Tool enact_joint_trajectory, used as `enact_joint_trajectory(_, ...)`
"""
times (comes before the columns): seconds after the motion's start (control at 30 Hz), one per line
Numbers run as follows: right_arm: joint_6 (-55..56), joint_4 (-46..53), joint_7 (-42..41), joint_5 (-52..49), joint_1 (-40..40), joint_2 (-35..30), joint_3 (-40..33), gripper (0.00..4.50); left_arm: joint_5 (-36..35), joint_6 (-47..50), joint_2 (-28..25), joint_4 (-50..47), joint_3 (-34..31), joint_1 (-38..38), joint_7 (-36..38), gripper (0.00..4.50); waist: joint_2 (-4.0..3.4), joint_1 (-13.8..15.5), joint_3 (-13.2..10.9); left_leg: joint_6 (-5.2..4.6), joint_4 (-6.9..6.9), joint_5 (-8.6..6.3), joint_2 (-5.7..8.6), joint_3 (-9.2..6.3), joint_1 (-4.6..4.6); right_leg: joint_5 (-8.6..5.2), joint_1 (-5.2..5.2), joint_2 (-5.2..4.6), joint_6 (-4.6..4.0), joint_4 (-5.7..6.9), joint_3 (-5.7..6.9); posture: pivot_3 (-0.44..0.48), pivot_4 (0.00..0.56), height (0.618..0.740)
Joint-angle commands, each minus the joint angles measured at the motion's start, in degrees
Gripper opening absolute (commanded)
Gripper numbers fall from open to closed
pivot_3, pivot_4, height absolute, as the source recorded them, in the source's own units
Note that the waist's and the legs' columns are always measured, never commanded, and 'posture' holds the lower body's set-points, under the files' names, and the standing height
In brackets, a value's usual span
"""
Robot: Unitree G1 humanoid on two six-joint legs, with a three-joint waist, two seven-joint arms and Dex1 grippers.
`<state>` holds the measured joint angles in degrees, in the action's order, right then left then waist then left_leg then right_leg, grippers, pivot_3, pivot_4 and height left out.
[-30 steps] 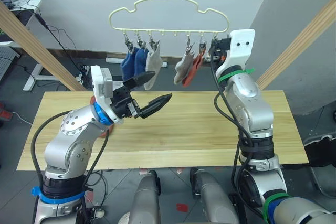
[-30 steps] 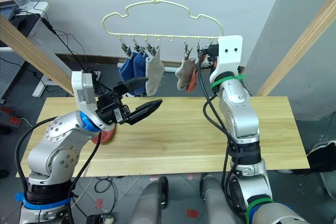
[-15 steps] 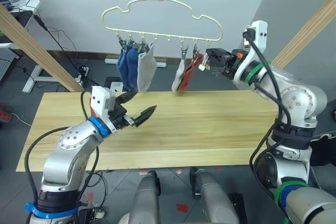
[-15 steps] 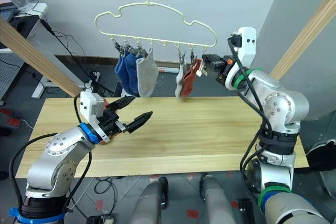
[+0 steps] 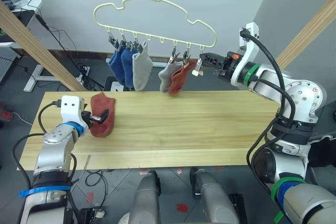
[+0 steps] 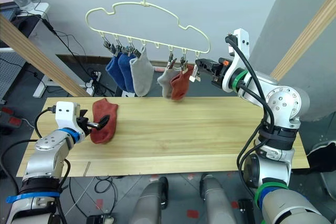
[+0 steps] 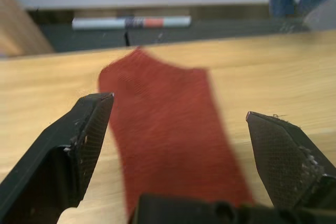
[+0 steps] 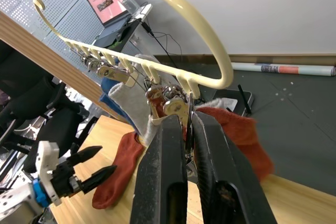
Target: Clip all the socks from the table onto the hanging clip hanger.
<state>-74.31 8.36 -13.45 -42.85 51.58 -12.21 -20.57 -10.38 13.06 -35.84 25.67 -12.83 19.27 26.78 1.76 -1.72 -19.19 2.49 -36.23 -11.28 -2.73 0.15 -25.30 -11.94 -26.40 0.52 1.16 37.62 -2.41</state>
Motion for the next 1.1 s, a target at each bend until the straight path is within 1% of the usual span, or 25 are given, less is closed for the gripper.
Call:
enact_joint_trajectory(0.03,0.98,0.35,0.42,-1.03,1.19,-0.26,0.05,0.26,0.36,-3.07,0.41,7.69,0.88,3.26,3.33,4.50,0.00,0.01,0.00,0.00,0.01,0.00,0.01,0.01,0.00,0.00,-0.01,-0.01,0.00,0.01,-0.01,-0.004,0.355,0.740)
enact_joint_trajectory(0.13,0.94,0.24,0.65,-1.20,1.35,-0.33,0.15,0.26,-0.43,-3.06,0.99,13.25,0.91,6.24,6.06,4.50,0.00,-0.03,0.00,0.00,0.02,0.00,0.00,-0.01,-0.01,0.00,-0.01,-0.01,0.00,0.02,0.02,-0.014,0.359,0.740)
enact_joint_trajectory(0.27,0.81,0.27,0.96,-1.38,1.31,-0.64,0.24,0.26,0.76,-3.93,0.36,19.44,0.87,9.47,6.15,4.50,0.00,-0.08,0.00,0.00,0.02,0.00,-0.01,-0.04,-0.02,0.00,-0.02,0.00,0.00,0.02,0.04,-0.020,0.365,0.740)
enact_joint_trajectory(0.37,0.81,0.35,1.14,-1.45,1.36,-0.59,0.25,0.26,1.57,-3.94,-0.12,22.12,1.46,10.50,6.48,4.50,0.00,-0.11,0.00,0.00,0.02,0.00,0.00,-0.03,-0.01,0.00,-0.01,-0.01,0.00,0.05,0.02,-0.024,0.365,0.740)
enact_joint_trajectory(0.47,0.91,0.38,1.12,-1.34,1.30,-0.82,0.28,0.26,3.77,-3.67,-0.77,25.00,3.54,10.45,7.29,4.50,0.00,-0.14,0.00,0.00,0.02,0.00,0.00,-0.03,0.02,0.00,-0.01,-0.01,0.00,0.06,0.02,-0.022,0.360,0.740)
enact_joint_trajectory(0.57,0.85,0.45,1.08,-1.41,1.28,-0.86,0.33,0.25,3.83,-4.35,-0.60,26.12,3.71,10.41,8.13,3.90,0.00,-0.19,0.00,0.00,0.03,0.00,0.00,0.01,0.14,0.00,0.03,-0.01,0.00,0.14,-0.01,-0.023,0.357,0.740)
enact_joint_trajectory(0.67,0.93,0.46,1.14,-1.35,1.13,-0.86,0.36,0.25,3.84,-5.81,-0.67,26.29,3.63,10.37,8.41,3.08,0.00,-0.19,0.00,0.00,0.03,0.00,-0.01,0.02,0.26,0.00,0.12,-0.01,0.00,0.16,-0.03,-0.017,0.351,0.740)
enact_joint_trajectory(0.7,1.01,0.43,1.15,-1.30,1.08,-0.83,0.40,0.25,3.83,-6.02,-0.67,26.32,3.63,10.32,8.46,2.93,0.00,-0.18,0.00,0.00,0.03,0.00,-0.01,0.02,0.27,0.00,0.13,-0.01,0.00,0.16,-0.03,-0.015,0.349,0.740)
enact_joint_trajectory(0.87,1.22,0.42,1.21,-1.24,1.01,-0.64,0.48,0.25,4.55,-7.29,-0.92,25.82,4.53,9.78,8.95,1.62,0.00,-0.15,0.00,0.00,0.03,0.00,-0.01,0.03,0.27,0.00,0.14,-0.01,0.00,0.15,-0.04,-0.011,0.340,0.740)
enact_joint_trajectory(0.9,1.29,0.42,1.24,-1.21,0.95,-0.58,0.49,0.25,4.63,-7.52,-0.90,25.37,4.64,9.52,9.25,1.32,0.00,-0.15,0.00,0.00,0.04,0.00,-0.01,0.03,0.27,0.00,0.14,-0.01,0.00,0.15,-0.04,-0.011,0.340,0.740)
enact_joint_trajectory(1.07,1.68,0.24,1.43,-0.94,0.68,-0.49,0.50,0.25,4.01,-7.71,-0.48,22.04,4.07,8.46,9.91,0.17,0.00,-0.15,0.00,0.00,0.06,0.00,-0.01,0.03,0.28,0.00,0.14,-0.01,0.00,0.14,-0.04,-0.011,0.331,0.740)
enact_joint_trajectory(1.1,1.76,0.17,1.50,-0.92,0.66,-0.46,0.47,0.25,3.77,-7.43,-0.41,21.00,4.01,8.18,10.14,0.04,0.00,-0.15,0.00,0.00,0.06,0.00,-0.01,0.03,0.27,0.00,0.14,-0.02,0.00,0.14,-0.04,-0.009,0.329,0.740)
